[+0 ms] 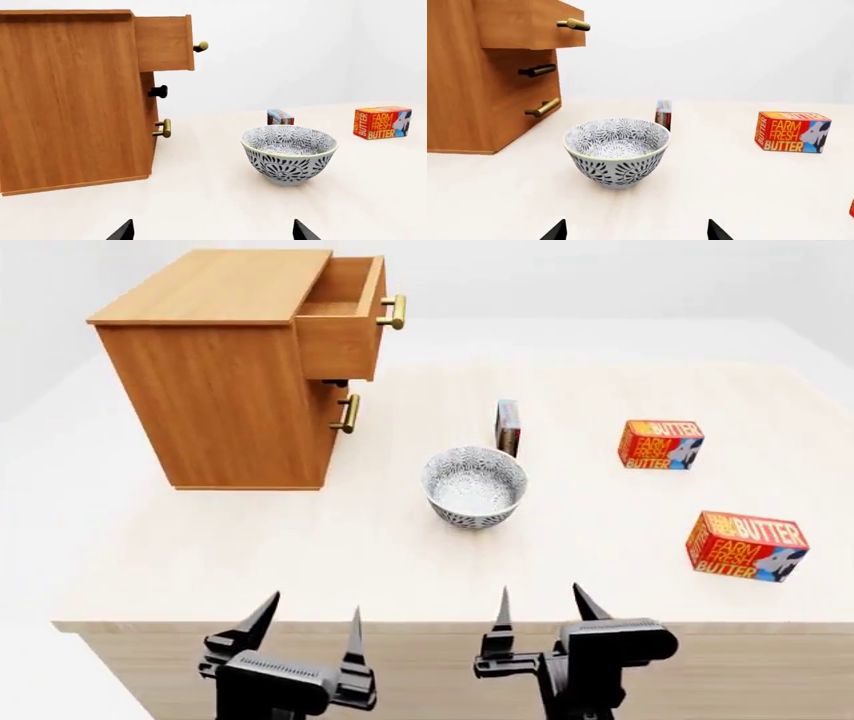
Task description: Put the chocolate pudding in the top drawer of the cabinet and close it.
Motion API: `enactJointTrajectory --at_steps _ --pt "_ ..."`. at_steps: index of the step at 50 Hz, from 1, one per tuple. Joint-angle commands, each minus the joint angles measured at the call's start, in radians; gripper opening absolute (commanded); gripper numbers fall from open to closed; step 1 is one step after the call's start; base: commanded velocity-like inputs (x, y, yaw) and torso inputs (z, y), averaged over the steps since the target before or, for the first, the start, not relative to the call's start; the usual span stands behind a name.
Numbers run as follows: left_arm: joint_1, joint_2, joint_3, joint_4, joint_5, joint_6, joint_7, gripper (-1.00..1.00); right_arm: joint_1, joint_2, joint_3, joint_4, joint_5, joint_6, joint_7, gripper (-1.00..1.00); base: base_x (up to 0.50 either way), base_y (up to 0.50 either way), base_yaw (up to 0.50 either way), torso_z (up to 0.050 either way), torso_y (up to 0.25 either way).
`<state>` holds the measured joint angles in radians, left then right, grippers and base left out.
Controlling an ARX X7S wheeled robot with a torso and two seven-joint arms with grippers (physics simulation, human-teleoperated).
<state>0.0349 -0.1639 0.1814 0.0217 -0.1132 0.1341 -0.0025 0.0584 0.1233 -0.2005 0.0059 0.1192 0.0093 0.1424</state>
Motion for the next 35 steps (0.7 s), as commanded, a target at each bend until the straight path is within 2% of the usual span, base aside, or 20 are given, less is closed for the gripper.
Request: enactJointTrajectory --at_steps 1,9,16,35 --pt "-0.004 -0.040 -0.003 0.103 -0.086 -0.086 0.039 1.00 0.017 0.029 -0.005 -0.137 0.016 0.162 0.026 1.00 0.00 0.00 0.00 0.050 0.000" --pt "-0.017 -0.098 -0.041 0.276 -0.176 -0.218 0.036 1.00 0.043 0.055 -0.001 -0.241 0.042 0.287 0.029 1.00 0.00 0.00 0.00 0.050 0.000" --pt "-0.051 -0.129 -0.056 0.372 -0.227 -0.310 0.024 1.00 0.085 0.080 0.029 -0.386 0.101 0.467 0.040 1.00 0.00 0.00 0.00 0.050 0.000" --pt "-0.238 -0.188 -0.068 0.505 -0.370 -0.588 -0.010 1.00 0.157 0.133 0.025 -0.508 0.132 0.570 0.025 1.00 0.00 0.00 0.00 0.050 0.000"
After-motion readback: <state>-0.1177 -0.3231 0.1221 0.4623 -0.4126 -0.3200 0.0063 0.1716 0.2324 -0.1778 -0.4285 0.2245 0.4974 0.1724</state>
